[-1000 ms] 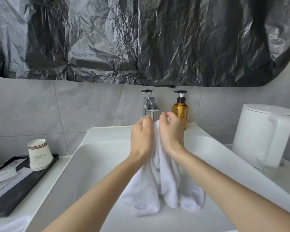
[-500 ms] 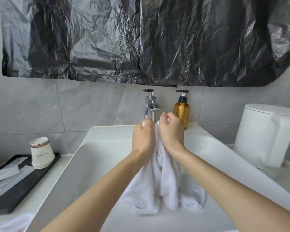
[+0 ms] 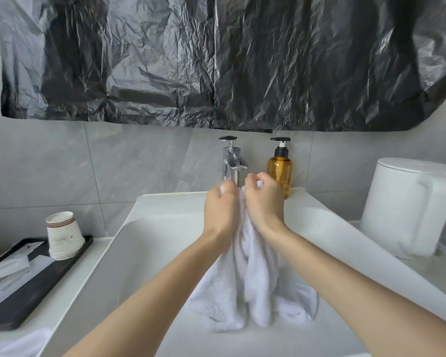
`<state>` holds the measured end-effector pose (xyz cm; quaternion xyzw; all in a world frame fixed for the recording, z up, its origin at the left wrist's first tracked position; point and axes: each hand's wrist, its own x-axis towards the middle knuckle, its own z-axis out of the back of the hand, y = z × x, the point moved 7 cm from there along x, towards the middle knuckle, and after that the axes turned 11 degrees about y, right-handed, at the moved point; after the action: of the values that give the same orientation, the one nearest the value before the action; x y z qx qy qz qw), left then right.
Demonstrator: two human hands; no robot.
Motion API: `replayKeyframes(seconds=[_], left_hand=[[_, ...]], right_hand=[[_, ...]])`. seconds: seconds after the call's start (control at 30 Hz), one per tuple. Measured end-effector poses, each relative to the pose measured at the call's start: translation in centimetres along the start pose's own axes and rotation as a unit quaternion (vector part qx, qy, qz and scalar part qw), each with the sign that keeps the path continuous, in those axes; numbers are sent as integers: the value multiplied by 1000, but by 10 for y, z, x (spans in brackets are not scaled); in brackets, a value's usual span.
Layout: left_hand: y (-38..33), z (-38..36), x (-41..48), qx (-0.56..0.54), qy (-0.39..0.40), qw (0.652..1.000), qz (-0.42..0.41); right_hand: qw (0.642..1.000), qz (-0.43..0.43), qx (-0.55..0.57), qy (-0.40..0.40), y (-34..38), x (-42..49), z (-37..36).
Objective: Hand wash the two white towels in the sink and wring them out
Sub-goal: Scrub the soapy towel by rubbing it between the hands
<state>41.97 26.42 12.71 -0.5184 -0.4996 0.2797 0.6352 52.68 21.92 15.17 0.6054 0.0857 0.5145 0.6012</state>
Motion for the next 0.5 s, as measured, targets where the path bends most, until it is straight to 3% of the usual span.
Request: replayKeyframes(seconds=[0.1,0.23,0.37,0.5], left_hand=[[0,3,2,2,0,1000,5],[-3,-6,-2,23,20,999,-15],[1,2,3,24,13,1000,-6],[5,0,4,11,8,1000,10]], right_hand=[[998,60,-7,15,7,-10,-3],[1000,0,9,-3,-3,1,5],[997,72,10,20,9,-15,1],[1000,-6,26,-10,0,-3,3]])
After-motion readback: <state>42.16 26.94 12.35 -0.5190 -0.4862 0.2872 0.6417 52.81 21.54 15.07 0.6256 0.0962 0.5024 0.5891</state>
